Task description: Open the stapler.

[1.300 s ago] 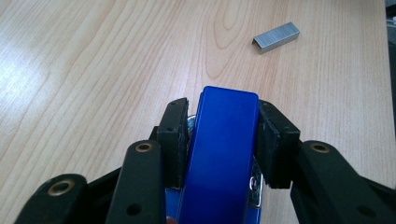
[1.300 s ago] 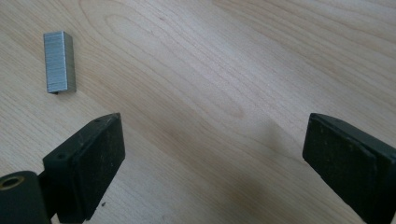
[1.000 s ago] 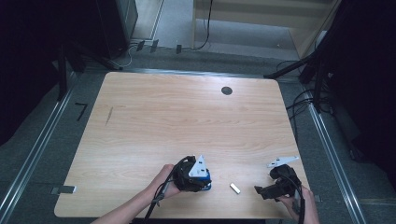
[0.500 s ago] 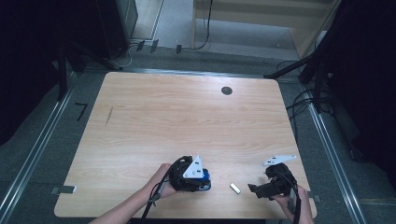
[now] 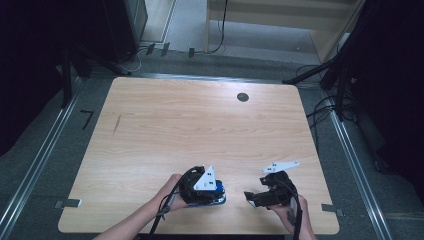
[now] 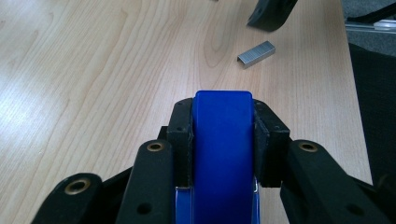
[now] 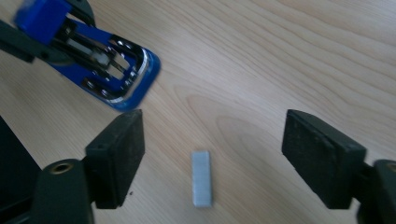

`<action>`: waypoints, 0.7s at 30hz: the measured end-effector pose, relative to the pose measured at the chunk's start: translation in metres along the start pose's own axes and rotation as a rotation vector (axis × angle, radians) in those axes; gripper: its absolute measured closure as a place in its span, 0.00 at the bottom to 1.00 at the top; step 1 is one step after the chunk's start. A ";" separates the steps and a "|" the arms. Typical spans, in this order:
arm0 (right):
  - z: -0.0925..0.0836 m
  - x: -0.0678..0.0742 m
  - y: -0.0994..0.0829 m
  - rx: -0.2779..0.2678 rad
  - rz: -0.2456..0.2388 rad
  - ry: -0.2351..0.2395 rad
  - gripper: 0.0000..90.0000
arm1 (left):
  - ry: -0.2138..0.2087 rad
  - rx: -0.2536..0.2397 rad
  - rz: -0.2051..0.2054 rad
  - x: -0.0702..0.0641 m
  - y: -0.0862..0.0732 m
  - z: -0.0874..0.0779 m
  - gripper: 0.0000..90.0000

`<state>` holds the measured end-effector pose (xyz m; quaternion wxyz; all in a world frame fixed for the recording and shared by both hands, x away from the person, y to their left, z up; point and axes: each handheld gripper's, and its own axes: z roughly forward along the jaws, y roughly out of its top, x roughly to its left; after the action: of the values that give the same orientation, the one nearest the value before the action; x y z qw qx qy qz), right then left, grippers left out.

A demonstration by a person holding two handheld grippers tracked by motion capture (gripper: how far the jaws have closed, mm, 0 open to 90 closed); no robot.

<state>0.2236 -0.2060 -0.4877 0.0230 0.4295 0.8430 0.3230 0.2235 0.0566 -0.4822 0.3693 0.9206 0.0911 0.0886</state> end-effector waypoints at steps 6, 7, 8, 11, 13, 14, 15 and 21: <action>0.016 0.014 0.015 -0.036 -0.001 0.043 0.45 | -0.002 -0.001 0.005 0.000 0.000 -0.002 0.74; 0.020 0.016 0.018 -0.043 -0.007 0.059 0.50 | -0.001 -0.002 0.006 0.000 0.000 -0.002 0.74; 0.020 0.016 0.018 -0.043 -0.007 0.059 0.50 | -0.001 -0.002 0.006 0.000 0.000 -0.002 0.74; 0.027 0.022 0.023 -0.057 -0.015 0.084 0.61 | -0.002 -0.004 0.007 0.000 0.000 -0.003 0.74; 0.029 0.026 0.025 -0.062 -0.017 0.095 0.68 | -0.002 -0.003 0.009 0.000 0.000 -0.004 0.74; 0.029 0.026 0.025 -0.062 -0.017 0.095 0.68 | -0.002 -0.004 0.011 0.000 0.000 -0.004 0.74; 0.031 0.028 0.026 -0.064 -0.027 0.104 0.72 | -0.003 -0.005 0.014 0.001 0.000 -0.005 0.74; 0.036 0.034 0.029 -0.066 -0.033 0.130 0.77 | -0.007 -0.013 0.014 0.001 0.000 -0.006 0.74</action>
<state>0.2339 -0.1501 -0.4918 -0.0122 0.3928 0.8386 0.3773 0.2228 0.0606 -0.4782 0.3749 0.9191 0.0828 0.0888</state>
